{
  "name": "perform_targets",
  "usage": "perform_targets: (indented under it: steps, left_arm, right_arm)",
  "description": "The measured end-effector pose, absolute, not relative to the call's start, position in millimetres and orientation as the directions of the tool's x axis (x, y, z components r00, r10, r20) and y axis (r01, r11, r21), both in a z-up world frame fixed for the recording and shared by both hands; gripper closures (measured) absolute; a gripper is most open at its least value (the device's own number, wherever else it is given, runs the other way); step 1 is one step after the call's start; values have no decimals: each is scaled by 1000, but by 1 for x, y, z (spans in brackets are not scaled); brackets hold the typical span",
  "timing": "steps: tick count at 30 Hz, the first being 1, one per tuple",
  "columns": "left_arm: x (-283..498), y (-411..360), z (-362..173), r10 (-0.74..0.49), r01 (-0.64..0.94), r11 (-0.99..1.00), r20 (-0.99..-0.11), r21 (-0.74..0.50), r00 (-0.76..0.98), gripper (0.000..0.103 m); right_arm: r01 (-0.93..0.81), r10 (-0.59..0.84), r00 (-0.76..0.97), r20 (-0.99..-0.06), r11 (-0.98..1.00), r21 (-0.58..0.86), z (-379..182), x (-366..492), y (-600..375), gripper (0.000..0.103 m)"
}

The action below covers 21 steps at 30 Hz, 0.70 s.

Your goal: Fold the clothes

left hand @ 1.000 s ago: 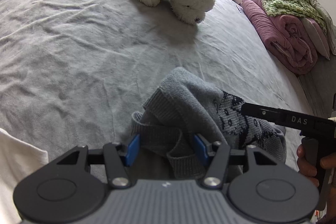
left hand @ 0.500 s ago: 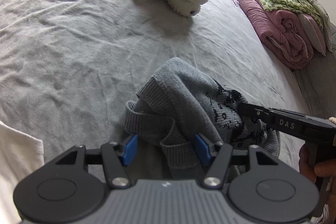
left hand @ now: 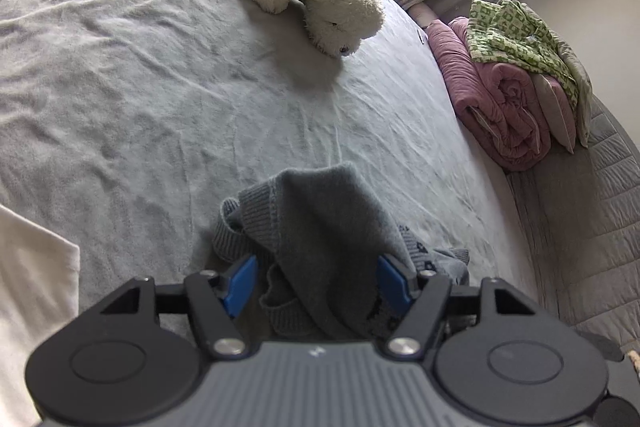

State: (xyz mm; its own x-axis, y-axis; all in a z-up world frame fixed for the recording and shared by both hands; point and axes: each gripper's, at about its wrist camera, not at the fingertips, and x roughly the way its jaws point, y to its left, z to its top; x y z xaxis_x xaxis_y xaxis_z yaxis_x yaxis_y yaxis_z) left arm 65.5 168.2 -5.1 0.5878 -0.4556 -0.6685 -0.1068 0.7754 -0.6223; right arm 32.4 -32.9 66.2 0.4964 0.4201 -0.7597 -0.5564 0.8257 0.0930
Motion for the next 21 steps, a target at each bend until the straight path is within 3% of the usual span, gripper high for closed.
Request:
perform_targets:
  steps: [13,17,19,21]
  left_arm:
    - [65,173,-16,-407,-160,804,-726,-573,554,39]
    - [67,178,-21,-409,-185,791,-730,-583,548,43]
    - [68,178,-22,-404,-190,793,-733,-579,547,45]
    - [69,177,-23,-401,-192,796,-738,-574,542,45]
  right_arm:
    - [-559,332,328,-884,823,102,-10,18,-17,92]
    - [-558,363,326,-873,819,132,11,26,-21,83]
    - [-555,364,357,-860,823,117,24,31,-24,58]
    - [-544,352,404,-844,835,87,35,39,-28,53]
